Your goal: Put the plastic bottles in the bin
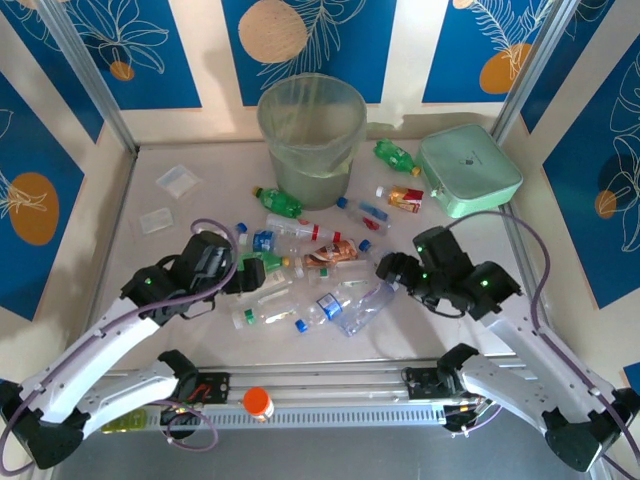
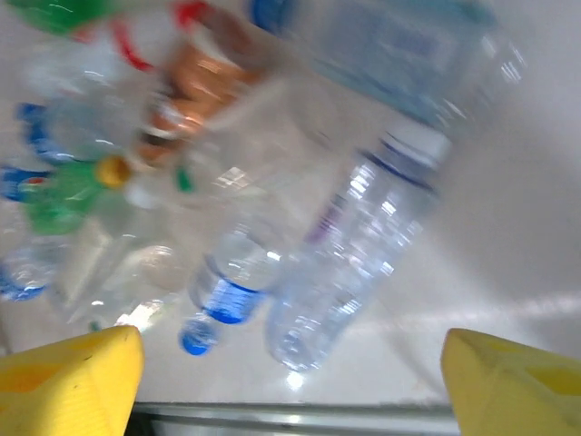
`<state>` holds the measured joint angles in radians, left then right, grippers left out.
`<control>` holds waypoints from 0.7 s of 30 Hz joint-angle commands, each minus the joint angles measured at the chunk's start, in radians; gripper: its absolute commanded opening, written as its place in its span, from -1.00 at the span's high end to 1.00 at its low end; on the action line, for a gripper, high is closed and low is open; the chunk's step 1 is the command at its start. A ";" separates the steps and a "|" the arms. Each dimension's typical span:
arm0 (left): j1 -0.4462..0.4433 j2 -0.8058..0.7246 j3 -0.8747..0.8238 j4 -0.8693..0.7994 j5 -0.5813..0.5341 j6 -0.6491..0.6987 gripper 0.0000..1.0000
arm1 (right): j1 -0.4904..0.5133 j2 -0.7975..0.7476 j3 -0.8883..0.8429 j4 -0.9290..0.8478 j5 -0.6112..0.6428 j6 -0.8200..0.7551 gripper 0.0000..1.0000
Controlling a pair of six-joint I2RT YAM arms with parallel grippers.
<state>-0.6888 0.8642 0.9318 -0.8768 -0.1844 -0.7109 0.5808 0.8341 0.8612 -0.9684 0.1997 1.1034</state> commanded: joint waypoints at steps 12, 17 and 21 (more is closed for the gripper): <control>0.011 0.035 0.086 0.027 0.024 0.066 -0.99 | 0.025 0.136 -0.179 0.233 -0.021 0.423 -0.57; 0.011 0.037 0.047 0.109 0.032 0.105 -0.99 | 0.026 0.195 -0.213 0.289 -0.009 0.471 -0.48; 0.011 0.035 0.038 0.100 0.048 0.109 -0.99 | 0.032 0.255 -0.209 0.302 -0.013 0.473 -0.45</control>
<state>-0.6872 0.9058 0.9783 -0.7967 -0.1627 -0.6327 0.6048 1.0588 0.6590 -0.6842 0.1764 1.5410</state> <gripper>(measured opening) 0.994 0.727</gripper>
